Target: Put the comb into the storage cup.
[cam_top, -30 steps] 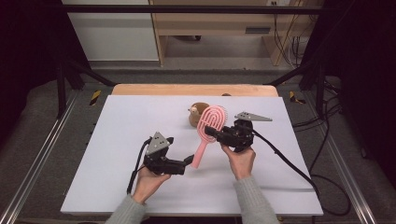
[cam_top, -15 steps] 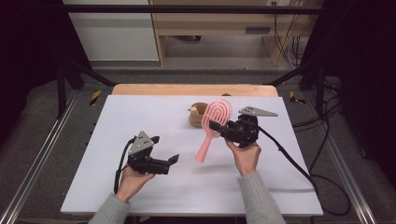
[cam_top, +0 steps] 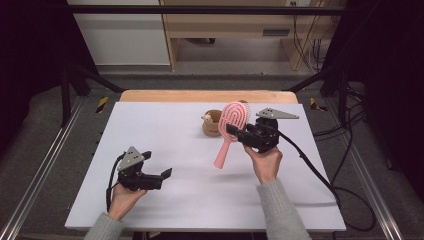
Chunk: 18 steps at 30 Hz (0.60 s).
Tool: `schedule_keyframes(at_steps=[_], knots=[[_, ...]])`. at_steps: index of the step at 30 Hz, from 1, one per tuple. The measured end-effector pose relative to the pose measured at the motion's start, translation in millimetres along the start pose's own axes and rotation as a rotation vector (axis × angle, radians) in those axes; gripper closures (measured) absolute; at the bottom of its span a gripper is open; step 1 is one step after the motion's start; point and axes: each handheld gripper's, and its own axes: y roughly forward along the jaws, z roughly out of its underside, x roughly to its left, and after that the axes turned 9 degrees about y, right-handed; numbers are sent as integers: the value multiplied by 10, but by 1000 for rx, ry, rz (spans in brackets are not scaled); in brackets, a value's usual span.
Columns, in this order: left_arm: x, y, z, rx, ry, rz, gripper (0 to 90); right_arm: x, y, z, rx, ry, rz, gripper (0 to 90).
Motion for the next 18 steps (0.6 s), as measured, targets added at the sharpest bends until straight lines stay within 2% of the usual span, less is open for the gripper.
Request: schedule_keyframes(at_steps=[9, 18], knots=[[134, -135, 141, -22, -5, -26, 24, -1, 7, -76, -6, -21, 28, 633], [271, -212, 293, 0, -29, -58, 24, 15, 44, -154, -15, -40, 49, 633]])
